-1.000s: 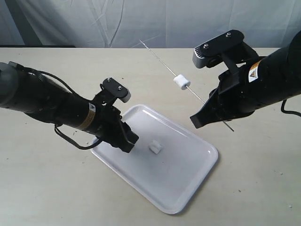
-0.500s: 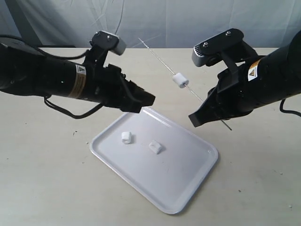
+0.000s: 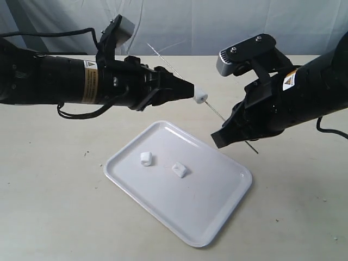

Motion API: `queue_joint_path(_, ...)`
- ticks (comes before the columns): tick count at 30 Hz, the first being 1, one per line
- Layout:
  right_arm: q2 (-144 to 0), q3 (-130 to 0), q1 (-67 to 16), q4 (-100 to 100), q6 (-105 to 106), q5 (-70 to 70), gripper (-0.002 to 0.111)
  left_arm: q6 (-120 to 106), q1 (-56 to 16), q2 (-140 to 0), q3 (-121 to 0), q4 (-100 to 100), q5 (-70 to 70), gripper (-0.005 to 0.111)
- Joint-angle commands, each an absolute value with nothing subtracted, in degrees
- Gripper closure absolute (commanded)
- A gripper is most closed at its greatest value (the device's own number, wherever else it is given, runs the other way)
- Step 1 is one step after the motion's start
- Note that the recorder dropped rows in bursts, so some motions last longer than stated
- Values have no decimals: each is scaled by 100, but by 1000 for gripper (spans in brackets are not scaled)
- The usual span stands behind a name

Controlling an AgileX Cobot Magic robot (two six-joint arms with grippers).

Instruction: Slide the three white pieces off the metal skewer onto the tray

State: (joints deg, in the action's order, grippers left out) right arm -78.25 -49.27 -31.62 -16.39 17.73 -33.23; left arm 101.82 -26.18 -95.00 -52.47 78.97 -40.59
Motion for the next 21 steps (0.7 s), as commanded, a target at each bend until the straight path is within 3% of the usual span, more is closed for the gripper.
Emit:
queue_joint_path(1,-7839,-4942,-3149,-1850,1994,-3258,109,10904,-2644,-9467,-5282,7345,-3866,66)
queue_joint_path(21,-7839,-4942,-3149,-2255,2274,-2764,109,11700,-2644,-9467,-5282,6775,-3593,66)
